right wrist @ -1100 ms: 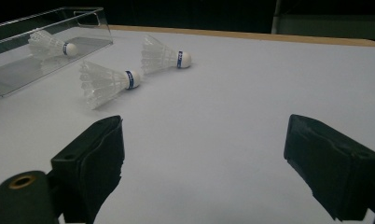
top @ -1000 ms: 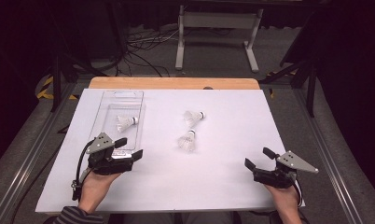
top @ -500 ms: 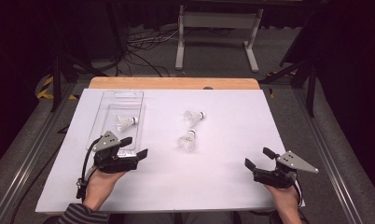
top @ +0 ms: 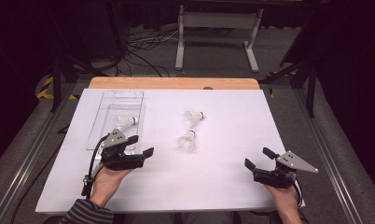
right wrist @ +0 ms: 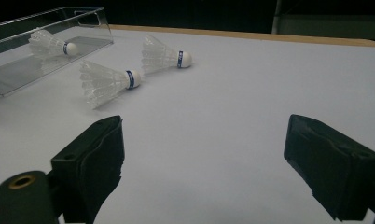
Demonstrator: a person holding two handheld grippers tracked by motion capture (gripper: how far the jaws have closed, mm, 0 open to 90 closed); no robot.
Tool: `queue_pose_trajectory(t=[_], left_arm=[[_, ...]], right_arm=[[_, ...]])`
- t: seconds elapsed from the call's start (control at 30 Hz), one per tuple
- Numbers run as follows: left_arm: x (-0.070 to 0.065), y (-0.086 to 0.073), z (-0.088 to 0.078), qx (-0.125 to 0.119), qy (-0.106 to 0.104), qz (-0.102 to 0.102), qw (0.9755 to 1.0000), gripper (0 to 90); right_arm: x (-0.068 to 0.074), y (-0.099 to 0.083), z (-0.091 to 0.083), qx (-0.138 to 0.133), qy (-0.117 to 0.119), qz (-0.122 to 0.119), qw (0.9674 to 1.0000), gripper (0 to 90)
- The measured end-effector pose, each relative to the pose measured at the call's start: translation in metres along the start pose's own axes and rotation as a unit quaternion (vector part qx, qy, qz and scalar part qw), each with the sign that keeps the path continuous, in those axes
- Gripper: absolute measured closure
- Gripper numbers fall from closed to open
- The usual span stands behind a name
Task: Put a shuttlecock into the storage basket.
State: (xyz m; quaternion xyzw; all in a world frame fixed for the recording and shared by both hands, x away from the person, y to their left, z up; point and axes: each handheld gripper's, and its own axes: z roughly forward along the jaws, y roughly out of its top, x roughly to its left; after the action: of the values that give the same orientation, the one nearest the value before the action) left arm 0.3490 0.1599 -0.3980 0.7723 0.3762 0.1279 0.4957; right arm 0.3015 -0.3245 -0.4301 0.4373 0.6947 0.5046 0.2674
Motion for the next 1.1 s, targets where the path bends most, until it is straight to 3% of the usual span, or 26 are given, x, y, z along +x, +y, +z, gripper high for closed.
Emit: queue_pose_trajectory(t=[1.1], left_arm=[[-0.012,0.022,0.036,0.017,-0.017,0.017,0.9996,23.3]], right_arm=[[0.0,0.0,0.0,0.001,0.0,0.0,1.0,12.9]])
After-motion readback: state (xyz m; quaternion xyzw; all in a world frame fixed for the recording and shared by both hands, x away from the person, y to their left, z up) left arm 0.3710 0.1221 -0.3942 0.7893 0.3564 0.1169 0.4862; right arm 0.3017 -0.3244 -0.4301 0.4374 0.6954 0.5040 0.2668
